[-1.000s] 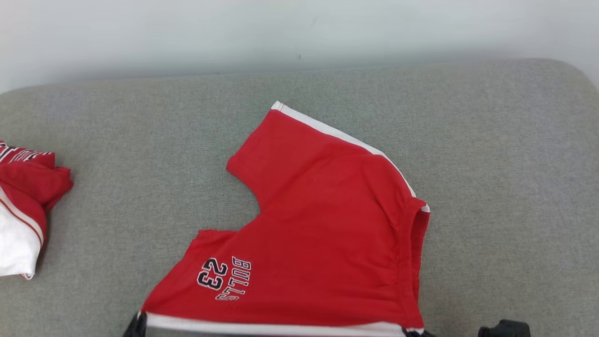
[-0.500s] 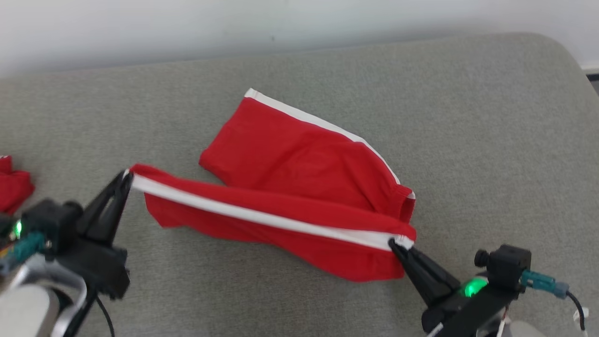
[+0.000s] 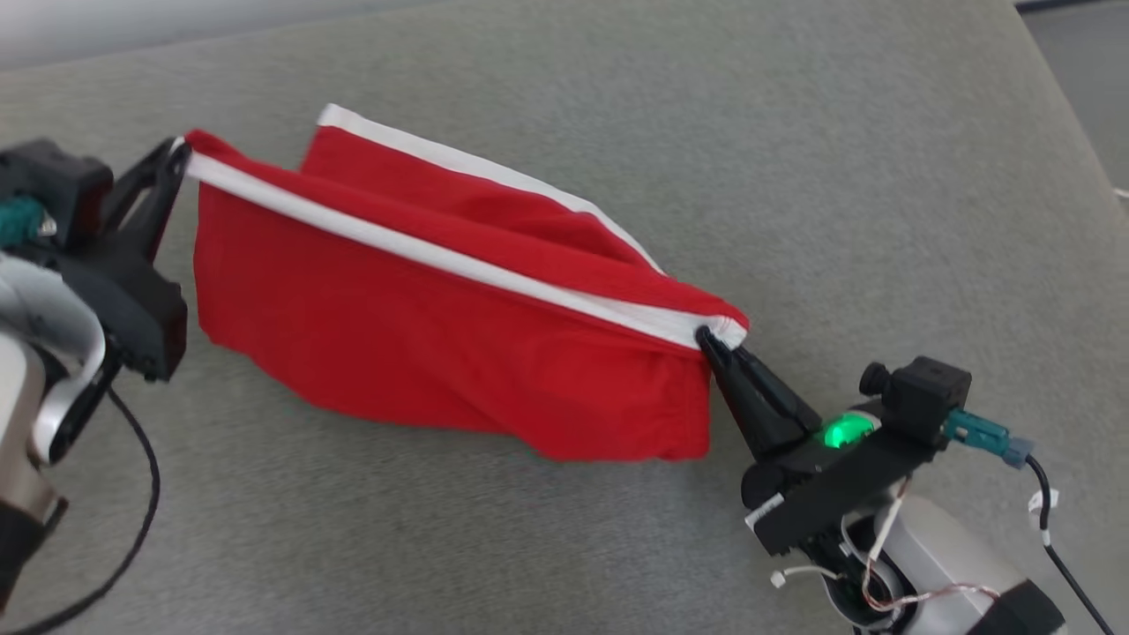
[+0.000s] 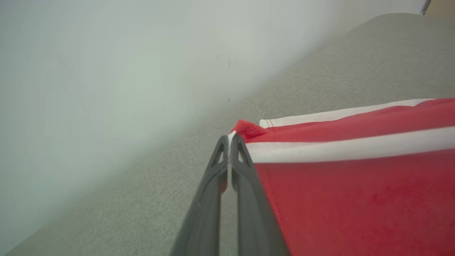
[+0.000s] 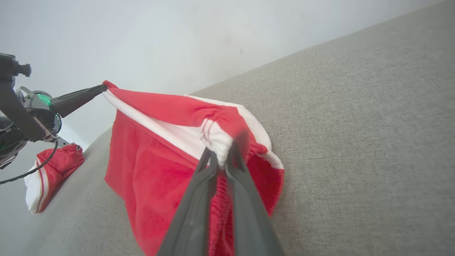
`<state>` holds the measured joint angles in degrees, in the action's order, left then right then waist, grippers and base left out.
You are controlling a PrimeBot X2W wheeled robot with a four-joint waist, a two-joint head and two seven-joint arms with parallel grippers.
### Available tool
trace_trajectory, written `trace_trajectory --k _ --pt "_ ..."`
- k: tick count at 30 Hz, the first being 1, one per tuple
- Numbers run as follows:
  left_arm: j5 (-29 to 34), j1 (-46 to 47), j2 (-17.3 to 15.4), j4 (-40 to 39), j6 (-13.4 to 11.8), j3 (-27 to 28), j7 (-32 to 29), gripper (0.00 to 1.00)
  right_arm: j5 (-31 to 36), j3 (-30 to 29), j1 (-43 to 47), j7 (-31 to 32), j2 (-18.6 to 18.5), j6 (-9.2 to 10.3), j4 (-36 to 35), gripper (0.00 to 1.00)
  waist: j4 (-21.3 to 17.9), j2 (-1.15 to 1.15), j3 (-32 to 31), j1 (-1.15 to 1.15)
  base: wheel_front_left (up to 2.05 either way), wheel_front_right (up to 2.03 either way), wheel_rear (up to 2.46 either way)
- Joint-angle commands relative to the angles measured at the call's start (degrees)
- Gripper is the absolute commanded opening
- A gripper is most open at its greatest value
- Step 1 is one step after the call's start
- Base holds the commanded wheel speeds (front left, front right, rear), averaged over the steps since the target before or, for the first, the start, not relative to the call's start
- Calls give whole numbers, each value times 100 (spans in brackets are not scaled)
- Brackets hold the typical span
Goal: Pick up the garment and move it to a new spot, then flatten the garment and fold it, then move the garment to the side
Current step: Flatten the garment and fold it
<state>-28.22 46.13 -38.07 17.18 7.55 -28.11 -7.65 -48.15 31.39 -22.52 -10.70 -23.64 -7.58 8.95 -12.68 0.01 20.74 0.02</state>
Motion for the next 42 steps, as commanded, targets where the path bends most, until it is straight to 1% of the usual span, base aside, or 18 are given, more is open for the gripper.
trace_trajectory --k 1,10,14,19,20,21,26,31,33,37,40,42 --pt "-38 180 -35 161 -28 -45 -29 0 -36 25 -90 -55 49 18 94 0 -362 -1 341 -2 0 0 0" --pt "-150 1120 -141 914 -17 -884 73 0 3 230 -589 -256 318 17 420 0 -674 -1 606 -2 0 0 0" --pt "-178 1377 -162 1160 -17 -1097 105 0 -1 318 -705 -306 396 17 466 0 -746 -1 677 -2 0 0 0" --pt "-231 1592 -84 1544 -16 -1353 204 0 -23 407 -812 -355 489 17 547 0 -781 -1 698 -2 0 0 0" --pt "-196 1650 -47 1668 -16 -1408 354 72 -13 435 -836 -367 489 17 550 92 -776 -1 664 -2 0 0 0" --pt "-225 1644 -8 1738 -16 -1436 418 100 -18 450 -831 -383 470 17 555 100 -766 -1 639 -2 0 0 0" --pt "-317 1598 112 2056 -15 -1476 757 100 121 389 -714 -427 312 17 534 100 -703 -1 443 -2 0 0 0" --pt "-440 1454 239 2234 -53 -1356 1328 100 229 42 -459 -448 199 17 316 100 -624 -1 145 -2 0 0 0" --pt "-489 1375 254 2267 -103 -1300 1568 100 361 -251 -336 -448 250 16 146 100 -595 -1 21 -2 0 0 0" --pt "-556 1170 279 2211 -236 -1166 1973 100 701 -901 -1 -441 473 17 -185 100 -539 -1 -183 -2 0 0 0" --pt "-608 995 258 2100 -320 -1088 2100 100 1056 -1230 227 -441 630 16 -370 100 -491 -1 -268 -2 0 0 0" --pt "-635 861 248 2045 -349 -1074 2143 100 1237 -1438 386 -443 807 16 -481 100 -458 -1 -308 -2 0 0 0"
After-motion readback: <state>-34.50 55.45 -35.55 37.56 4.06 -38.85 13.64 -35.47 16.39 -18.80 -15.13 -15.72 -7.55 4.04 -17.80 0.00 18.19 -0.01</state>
